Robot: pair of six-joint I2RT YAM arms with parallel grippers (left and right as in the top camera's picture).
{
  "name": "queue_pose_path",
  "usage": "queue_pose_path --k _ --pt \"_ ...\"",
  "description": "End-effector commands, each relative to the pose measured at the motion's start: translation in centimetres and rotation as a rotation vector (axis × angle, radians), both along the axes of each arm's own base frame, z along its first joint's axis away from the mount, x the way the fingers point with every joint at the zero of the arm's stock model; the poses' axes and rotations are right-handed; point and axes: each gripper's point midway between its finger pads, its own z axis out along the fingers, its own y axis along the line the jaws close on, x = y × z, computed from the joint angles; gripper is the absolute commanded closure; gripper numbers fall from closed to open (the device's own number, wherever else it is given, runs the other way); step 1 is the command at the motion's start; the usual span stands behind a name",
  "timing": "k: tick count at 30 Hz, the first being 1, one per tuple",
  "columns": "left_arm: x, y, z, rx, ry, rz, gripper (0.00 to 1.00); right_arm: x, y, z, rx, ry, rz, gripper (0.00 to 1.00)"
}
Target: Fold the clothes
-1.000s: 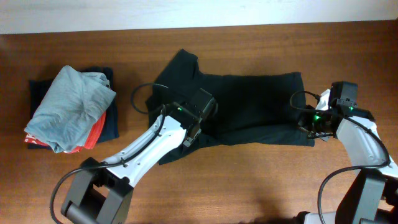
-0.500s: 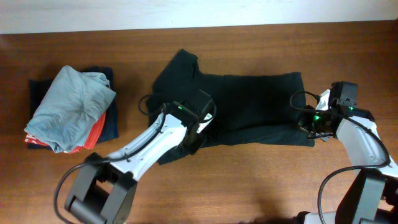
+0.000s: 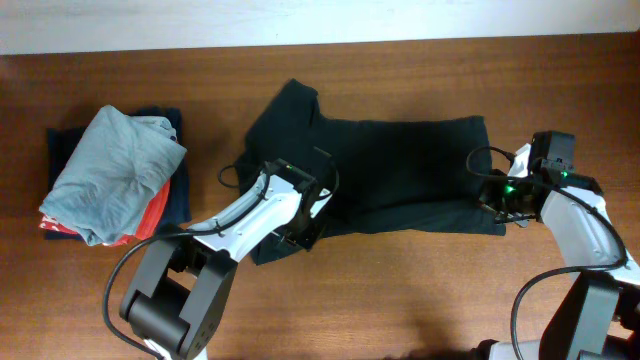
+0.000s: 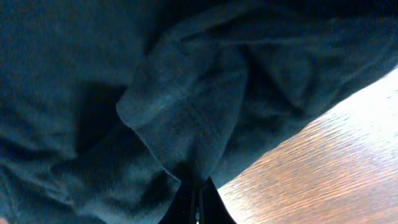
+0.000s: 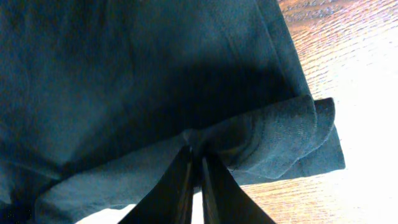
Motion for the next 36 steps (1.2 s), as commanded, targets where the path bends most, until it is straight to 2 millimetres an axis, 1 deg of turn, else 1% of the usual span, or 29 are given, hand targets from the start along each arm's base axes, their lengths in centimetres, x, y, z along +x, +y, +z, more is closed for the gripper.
queue_pose_path --k 1,2,3,5,8,12,19,25,28,34,35,36 --pt "0.2 2.0 0.0 0.084 -0.006 0.018 0.99 0.5 0.2 0.4 0.006 -0.011 0.004 0.91" --pt "0.4 2.7 0.2 0.111 -0.007 0.026 0.99 0.5 0.2 0.4 0.006 -0.011 0.004 0.91" --pt "0.8 4.1 0.8 0.156 -0.01 0.045 0.99 0.5 0.2 0.4 0.005 -0.01 0.003 0.91" --pt "1.6 5.4 1.4 0.187 -0.019 0.072 0.99 0.4 0.1 0.3 0.002 -0.008 0.003 0.91" --pt "2.9 6.4 2.1 0.173 -0.034 0.121 0.99 0.4 0.1 0.3 0.003 -0.008 0.002 0.91" --pt "4.4 7.2 2.4 0.152 -0.066 0.166 1.0 0.4 0.1 0.3 0.003 -0.008 0.003 0.91" --pt "5.9 7.0 2.5 0.123 -0.119 0.182 1.0 0.4 0.1 0.3 0.003 -0.007 0.003 0.9" --pt "8.4 6.1 2.6 0.078 -0.218 0.182 1.0 0.5 0.1 0.3 0.002 -0.011 0.003 0.9" --pt "9.2 5.7 2.8 0.061 -0.249 0.176 0.99 0.6 0.1 0.4 0.001 -0.016 0.003 0.9" --pt "10.3 6.0 3.1 0.083 -0.304 0.174 0.99 0.7 0.1 0.4 0.0 -0.018 0.003 0.9" --pt "10.6 6.0 3.2 0.082 -0.316 0.174 0.99 0.7 0.0 0.4 0.0 -0.019 0.003 0.89" --pt "10.8 6.0 3.2 0.081 -0.324 0.175 0.99 0.7 0.0 0.4 -0.001 -0.022 0.003 0.84"
